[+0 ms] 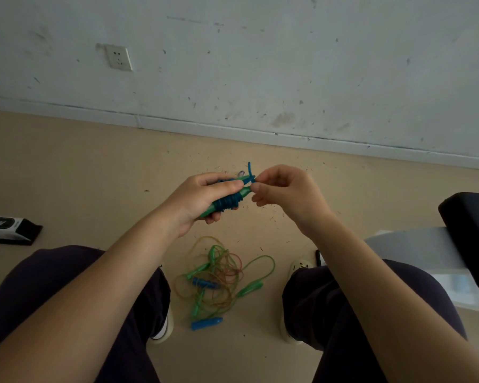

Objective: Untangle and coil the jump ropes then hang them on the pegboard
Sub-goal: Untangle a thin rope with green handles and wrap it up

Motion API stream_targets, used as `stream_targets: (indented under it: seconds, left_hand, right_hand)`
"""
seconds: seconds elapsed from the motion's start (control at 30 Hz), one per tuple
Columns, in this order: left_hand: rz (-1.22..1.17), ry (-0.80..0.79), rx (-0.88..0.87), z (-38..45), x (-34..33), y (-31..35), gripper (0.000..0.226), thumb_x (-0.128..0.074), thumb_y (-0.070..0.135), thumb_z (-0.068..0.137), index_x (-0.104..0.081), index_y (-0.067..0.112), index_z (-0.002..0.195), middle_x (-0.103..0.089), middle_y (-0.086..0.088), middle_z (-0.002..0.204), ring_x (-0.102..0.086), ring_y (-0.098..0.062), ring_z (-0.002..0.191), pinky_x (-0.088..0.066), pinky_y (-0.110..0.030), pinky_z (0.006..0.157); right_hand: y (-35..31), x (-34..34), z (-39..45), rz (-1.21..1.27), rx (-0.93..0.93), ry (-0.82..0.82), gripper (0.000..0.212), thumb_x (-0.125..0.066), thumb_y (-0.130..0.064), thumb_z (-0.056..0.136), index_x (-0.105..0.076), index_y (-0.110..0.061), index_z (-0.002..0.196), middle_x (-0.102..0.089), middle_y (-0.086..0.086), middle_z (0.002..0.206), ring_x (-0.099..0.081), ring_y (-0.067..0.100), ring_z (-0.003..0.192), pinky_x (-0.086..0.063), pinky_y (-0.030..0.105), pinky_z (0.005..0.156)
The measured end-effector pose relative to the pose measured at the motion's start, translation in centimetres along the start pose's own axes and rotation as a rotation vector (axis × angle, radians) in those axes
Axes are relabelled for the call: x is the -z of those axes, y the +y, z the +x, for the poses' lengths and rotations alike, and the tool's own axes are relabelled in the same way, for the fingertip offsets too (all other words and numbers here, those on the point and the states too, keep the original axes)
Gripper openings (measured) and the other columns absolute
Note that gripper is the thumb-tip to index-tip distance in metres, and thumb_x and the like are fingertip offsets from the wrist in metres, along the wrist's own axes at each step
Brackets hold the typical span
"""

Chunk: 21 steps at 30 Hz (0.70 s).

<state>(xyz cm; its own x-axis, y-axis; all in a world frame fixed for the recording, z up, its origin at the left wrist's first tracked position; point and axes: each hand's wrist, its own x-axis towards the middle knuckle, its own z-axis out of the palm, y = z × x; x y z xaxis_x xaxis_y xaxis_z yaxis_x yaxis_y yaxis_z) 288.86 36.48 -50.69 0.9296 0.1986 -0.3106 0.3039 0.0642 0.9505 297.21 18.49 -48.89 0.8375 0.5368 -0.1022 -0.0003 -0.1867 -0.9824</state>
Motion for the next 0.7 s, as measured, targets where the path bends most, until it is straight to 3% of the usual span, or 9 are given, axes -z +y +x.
stream_targets:
  seconds: [0.1,0.27,0.4,0.53,0.6,0.7]
  left_hand:
    - [-0.016,-0.024,0.004,0.1,-0.1,0.0,0.023,-0.078,0.039,0.083,-0.078,0.025,0.102,-0.074,-0.011,0.08,-0.052,-0.025,0.064,-0.038,-0.022,0.043]
    - [0.04,-0.07,0.004,0.3,0.1,0.4,0.037,-0.082,0.043,0.077,-0.075,0.026,0.11,-0.075,-0.011,0.083,-0.055,-0.024,0.062,-0.038,-0.023,0.045]
    - [0.122,-0.009,-0.008,0.4,0.1,0.2,0.03,-0.082,0.04,0.079,-0.075,0.031,0.107,-0.077,-0.006,0.081,-0.058,-0.02,0.057,-0.04,-0.023,0.044]
    - [0.161,0.064,-0.056,0.4,0.2,0.1,0.022,-0.084,0.037,0.078,-0.076,0.034,0.098,-0.076,-0.001,0.078,-0.059,-0.018,0.047,-0.043,-0.025,0.042]
    - [0.219,0.068,-0.082,0.2,0.1,0.0,0.026,-0.084,0.041,0.077,-0.074,0.033,0.1,-0.076,-0.002,0.078,-0.063,-0.019,0.048,-0.044,-0.025,0.042]
    - [0.279,0.052,-0.097,0.0,-0.3,-0.1,0.029,-0.083,0.04,0.079,-0.072,0.027,0.103,-0.074,-0.003,0.078,-0.065,-0.02,0.048,-0.044,-0.024,0.042]
  right_hand:
    - [-0.2,0.5,0.1,0.009,-0.003,-0.031,0.004,-0.07,0.0,0.086,-0.069,-0.004,0.088,-0.072,0.006,0.072,-0.068,0.018,0.066,-0.056,0.026,0.066]
    - [-0.5,1.1,-0.1,0.035,0.014,-0.063,0.006,-0.068,0.003,0.085,-0.069,-0.002,0.088,-0.07,0.007,0.073,-0.065,0.019,0.066,-0.059,0.028,0.068]
    - [-0.2,0.9,-0.2,0.023,-0.007,-0.06,0.007,-0.067,0.001,0.087,-0.07,0.002,0.094,-0.073,0.013,0.08,-0.069,0.021,0.07,-0.06,0.028,0.071]
    - [0.0,0.8,-0.1,0.06,-0.014,-0.092,0.022,-0.071,-0.006,0.087,-0.066,-0.002,0.108,-0.075,0.015,0.092,-0.073,0.025,0.081,-0.059,0.031,0.077]
    - [0.2,0.6,-0.1,-0.023,0.018,-0.109,0.029,-0.076,-0.014,0.084,-0.068,-0.01,0.111,-0.075,0.01,0.091,-0.072,0.022,0.082,-0.059,0.031,0.079]
    - [0.6,0.0,0.0,-0.149,0.082,-0.04,0.016,-0.076,-0.015,0.085,-0.073,-0.011,0.1,-0.074,0.005,0.079,-0.069,0.017,0.072,-0.06,0.032,0.074]
